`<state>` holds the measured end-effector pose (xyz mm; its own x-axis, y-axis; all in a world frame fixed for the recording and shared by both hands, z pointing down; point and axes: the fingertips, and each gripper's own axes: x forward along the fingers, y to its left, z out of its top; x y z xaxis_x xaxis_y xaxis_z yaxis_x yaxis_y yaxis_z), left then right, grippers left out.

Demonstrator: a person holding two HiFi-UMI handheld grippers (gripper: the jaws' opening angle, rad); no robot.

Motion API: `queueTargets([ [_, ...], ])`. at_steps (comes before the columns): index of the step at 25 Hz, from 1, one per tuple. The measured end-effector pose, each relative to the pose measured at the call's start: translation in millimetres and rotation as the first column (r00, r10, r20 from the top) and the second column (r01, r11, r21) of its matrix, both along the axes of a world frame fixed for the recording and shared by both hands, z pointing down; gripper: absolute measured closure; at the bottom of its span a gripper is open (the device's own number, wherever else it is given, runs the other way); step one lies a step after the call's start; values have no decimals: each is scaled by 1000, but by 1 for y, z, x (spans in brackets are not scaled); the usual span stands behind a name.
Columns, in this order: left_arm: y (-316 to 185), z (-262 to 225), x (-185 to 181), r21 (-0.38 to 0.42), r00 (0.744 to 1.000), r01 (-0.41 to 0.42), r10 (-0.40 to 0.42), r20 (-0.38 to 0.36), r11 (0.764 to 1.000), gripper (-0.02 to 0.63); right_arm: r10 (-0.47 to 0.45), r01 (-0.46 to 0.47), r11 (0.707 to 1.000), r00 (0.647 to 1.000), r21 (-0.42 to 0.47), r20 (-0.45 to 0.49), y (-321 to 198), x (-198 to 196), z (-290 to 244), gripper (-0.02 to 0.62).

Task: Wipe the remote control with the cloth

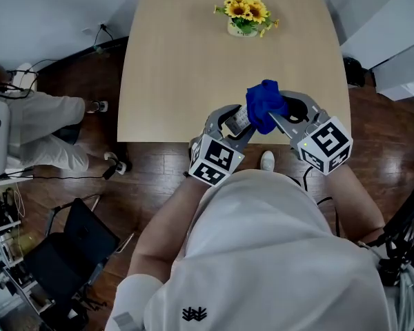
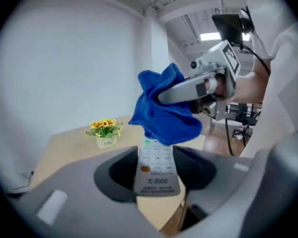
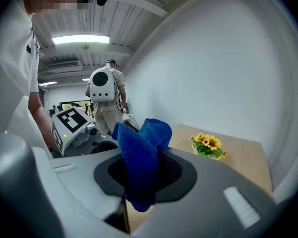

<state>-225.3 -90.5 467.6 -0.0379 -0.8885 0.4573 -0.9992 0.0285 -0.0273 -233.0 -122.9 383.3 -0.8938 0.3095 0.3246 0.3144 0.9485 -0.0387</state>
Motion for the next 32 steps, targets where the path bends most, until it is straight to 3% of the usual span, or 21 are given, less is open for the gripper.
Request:
queueTargets([
  [7,8,5,-1,-4,1000,-5,5,-12,1000,371,176,-175,983,984,49,-15,-70,9,6,517],
  [13,4,5,1,-5,1000,-23,23,-15,1000,371,228,-228,972,974,56,3,-92,16,-9,517],
  [16,2,2,0,2,1000,-27,27,-15,1000,371,164,-166,986,985,36,49,-62,13,-33,517],
  [19,-3,-1,-1,9,999,-30,30,-16,1000,371,47,-47,999,995,-8,90,-14,6,-51,517],
  [25,-10,-8,-2,25,999,-34,34,-13,999,371,-156,162,986,981,-49,114,69,-4,-51,517],
  [28,-9,-12,-3,33,999,-30,31,-9,999,371,-180,183,982,980,-43,82,80,-6,-34,517],
  [32,-2,-13,-5,38,1000,-22,22,-7,999,371,-134,135,991,990,-12,50,61,-11,-20,517],
])
